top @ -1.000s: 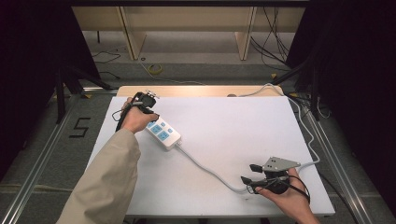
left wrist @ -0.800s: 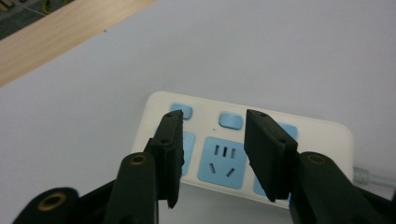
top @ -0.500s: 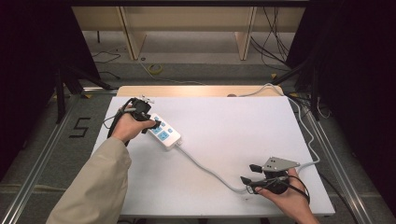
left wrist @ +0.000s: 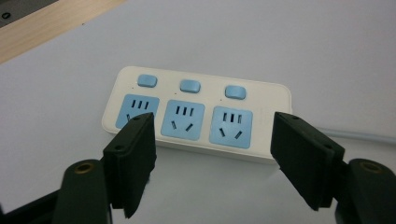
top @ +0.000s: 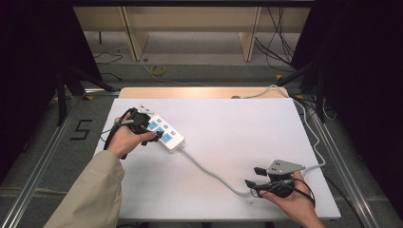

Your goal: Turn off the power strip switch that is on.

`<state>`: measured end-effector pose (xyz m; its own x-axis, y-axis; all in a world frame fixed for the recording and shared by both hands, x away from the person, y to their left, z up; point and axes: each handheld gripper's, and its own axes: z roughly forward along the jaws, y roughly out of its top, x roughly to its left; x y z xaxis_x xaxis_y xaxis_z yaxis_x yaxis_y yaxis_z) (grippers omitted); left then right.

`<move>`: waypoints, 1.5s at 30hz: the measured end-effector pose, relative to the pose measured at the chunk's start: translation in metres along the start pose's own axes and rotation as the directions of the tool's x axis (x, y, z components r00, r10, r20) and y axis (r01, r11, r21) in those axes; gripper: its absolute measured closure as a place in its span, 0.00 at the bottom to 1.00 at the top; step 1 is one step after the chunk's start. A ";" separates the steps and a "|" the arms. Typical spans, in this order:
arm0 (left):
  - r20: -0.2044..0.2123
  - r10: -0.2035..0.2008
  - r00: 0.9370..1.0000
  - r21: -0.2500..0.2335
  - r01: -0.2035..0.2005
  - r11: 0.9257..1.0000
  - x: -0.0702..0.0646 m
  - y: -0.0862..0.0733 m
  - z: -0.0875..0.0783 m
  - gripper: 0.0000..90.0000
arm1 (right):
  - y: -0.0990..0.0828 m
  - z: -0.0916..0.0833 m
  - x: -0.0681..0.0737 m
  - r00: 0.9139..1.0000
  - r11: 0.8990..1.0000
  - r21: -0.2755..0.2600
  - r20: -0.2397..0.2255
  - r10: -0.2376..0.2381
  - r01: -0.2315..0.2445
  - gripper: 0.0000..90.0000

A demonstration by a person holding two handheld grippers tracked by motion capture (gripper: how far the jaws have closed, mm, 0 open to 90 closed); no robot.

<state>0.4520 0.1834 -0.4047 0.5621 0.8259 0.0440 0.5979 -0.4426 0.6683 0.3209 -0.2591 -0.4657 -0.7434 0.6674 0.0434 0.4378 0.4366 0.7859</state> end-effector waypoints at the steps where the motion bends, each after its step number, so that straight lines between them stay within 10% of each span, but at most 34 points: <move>1: 0.003 0.000 1.000 -0.005 0.000 1.000 -0.001 -0.002 -0.001 0.32 | 0.000 0.000 0.000 1.000 1.000 0.000 0.001 0.000 0.000 0.45; 18: 0.005 0.072 0.997 -0.072 -0.071 0.995 -0.033 -0.049 -0.012 0.26 | 0.000 0.001 0.000 1.000 1.000 -0.001 0.001 0.004 -0.004 0.45; 45: -0.009 0.070 0.997 -0.105 -0.071 0.992 -0.064 -0.108 -0.013 0.23 | -0.002 -0.001 -0.001 1.000 1.000 -0.009 0.007 0.005 -0.005 0.45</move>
<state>0.3440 0.1829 -0.4697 0.5975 0.7959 0.0976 0.4931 -0.4607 0.7380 0.3205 -0.2609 -0.4665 -0.7375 0.6740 0.0432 0.4372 0.4277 0.7911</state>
